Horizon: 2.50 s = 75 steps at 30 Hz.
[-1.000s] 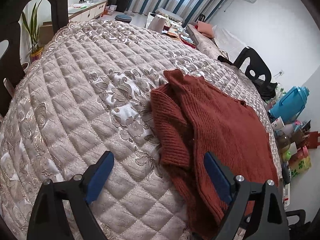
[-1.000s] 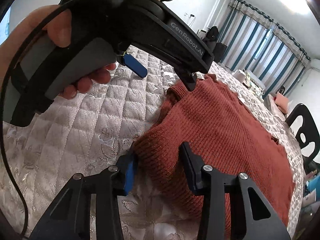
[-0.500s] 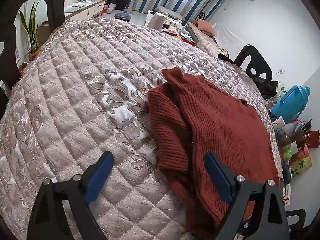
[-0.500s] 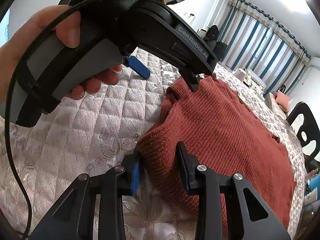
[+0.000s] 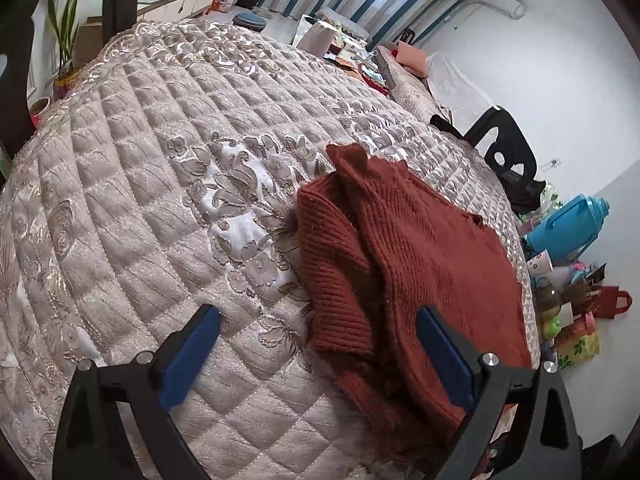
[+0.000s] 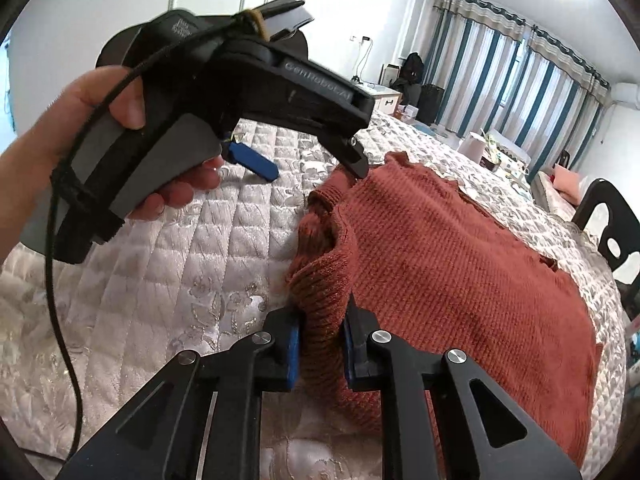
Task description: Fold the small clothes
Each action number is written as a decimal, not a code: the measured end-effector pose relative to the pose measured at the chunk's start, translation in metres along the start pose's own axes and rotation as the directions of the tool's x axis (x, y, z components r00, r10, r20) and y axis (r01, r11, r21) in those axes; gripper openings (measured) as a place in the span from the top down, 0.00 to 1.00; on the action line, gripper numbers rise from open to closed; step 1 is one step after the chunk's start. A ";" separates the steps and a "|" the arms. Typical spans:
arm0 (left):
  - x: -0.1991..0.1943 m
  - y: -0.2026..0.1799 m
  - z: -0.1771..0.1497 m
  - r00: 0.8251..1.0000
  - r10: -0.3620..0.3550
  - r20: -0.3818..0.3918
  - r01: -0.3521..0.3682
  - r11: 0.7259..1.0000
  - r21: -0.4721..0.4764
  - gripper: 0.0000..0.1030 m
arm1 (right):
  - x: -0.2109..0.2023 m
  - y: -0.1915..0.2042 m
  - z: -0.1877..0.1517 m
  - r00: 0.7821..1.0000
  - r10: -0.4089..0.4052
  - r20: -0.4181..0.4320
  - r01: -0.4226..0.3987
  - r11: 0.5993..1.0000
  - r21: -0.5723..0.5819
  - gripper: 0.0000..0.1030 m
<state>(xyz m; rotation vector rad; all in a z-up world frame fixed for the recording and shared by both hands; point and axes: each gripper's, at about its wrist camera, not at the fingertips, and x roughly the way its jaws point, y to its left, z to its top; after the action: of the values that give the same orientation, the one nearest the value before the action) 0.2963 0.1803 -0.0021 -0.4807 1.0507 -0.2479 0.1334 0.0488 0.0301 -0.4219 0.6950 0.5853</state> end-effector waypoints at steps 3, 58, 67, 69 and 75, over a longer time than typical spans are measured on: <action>0.000 0.001 0.000 1.000 -0.008 -0.004 0.008 1.000 -0.008 0.02 | -0.005 -0.004 0.000 1.000 0.016 0.016 -0.016 1.000 0.021 0.84; 0.053 -0.045 0.041 0.979 -0.109 -0.173 0.107 0.994 -0.019 0.72 | -0.010 -0.021 -0.004 0.989 0.145 0.026 -0.148 0.977 0.152 0.88; 0.025 -0.042 0.043 0.981 -0.165 -0.107 0.160 0.986 -0.050 0.75 | -0.024 -0.016 0.004 0.985 0.156 0.069 -0.165 0.976 0.146 0.89; 0.019 -0.042 0.042 0.983 -0.155 -0.096 0.151 0.988 -0.044 0.75 | -0.028 -0.014 0.006 0.983 0.164 0.083 -0.174 0.975 0.139 0.89; -0.005 -0.048 0.043 0.991 -0.124 -0.058 0.122 0.992 -0.038 0.75 | -0.038 -0.016 0.006 0.974 0.193 0.116 -0.209 0.967 0.144 0.89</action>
<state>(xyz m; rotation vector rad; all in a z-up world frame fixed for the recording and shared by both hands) 0.3334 0.1520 0.0429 -0.5732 1.0872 -0.3564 0.1227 0.0262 0.0639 -0.1758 0.6849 0.7336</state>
